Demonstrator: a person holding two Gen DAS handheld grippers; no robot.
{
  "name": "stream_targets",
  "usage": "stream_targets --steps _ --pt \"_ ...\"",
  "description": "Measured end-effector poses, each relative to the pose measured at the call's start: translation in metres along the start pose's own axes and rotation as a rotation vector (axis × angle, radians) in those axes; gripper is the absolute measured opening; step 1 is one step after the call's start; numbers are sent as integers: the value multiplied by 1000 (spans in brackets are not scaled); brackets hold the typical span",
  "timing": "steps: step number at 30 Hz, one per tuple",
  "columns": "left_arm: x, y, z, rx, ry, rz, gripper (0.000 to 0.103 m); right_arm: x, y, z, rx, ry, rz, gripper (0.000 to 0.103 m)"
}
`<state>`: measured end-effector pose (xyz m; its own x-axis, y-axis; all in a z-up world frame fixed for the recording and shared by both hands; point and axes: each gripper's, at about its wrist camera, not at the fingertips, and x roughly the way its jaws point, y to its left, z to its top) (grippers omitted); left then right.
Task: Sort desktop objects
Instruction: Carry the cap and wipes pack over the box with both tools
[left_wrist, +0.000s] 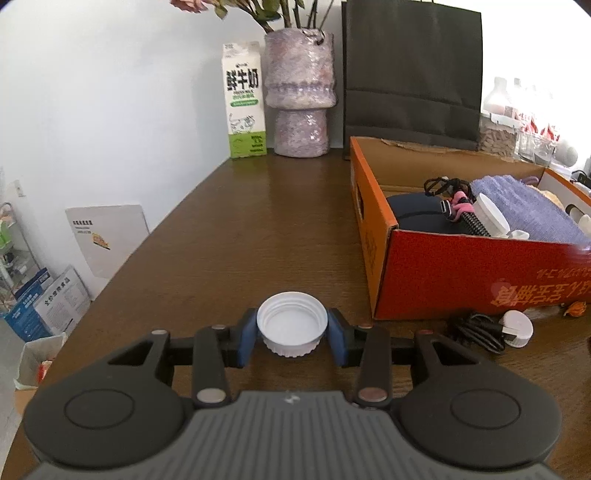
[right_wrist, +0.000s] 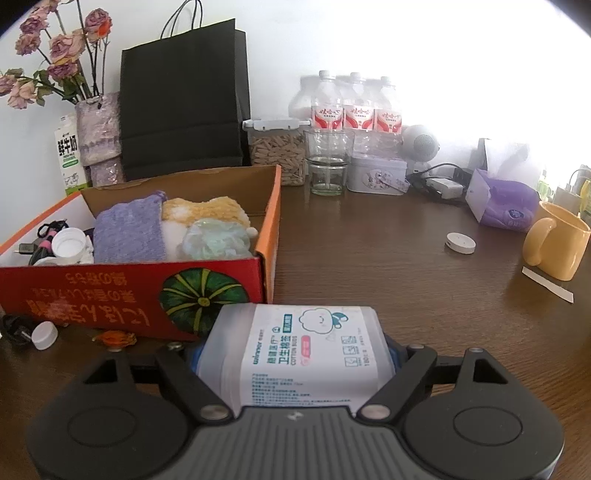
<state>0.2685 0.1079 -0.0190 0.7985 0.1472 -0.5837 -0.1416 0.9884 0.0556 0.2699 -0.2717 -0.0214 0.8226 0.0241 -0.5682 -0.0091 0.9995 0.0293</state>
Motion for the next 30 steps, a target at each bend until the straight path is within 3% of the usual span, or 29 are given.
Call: stream_targets --steps 12,23,30 --pt "-56 -11 -5 -23 -70 -7 41 -32 9 4 -23 -74 30 82" --pt "-105 -61 42 16 -234 -123 41 -67 32 38 -48 -182 104 82" --pt "-103 -100 65 0 -269 -201 41 -71 58 57 -55 -221 160 82"
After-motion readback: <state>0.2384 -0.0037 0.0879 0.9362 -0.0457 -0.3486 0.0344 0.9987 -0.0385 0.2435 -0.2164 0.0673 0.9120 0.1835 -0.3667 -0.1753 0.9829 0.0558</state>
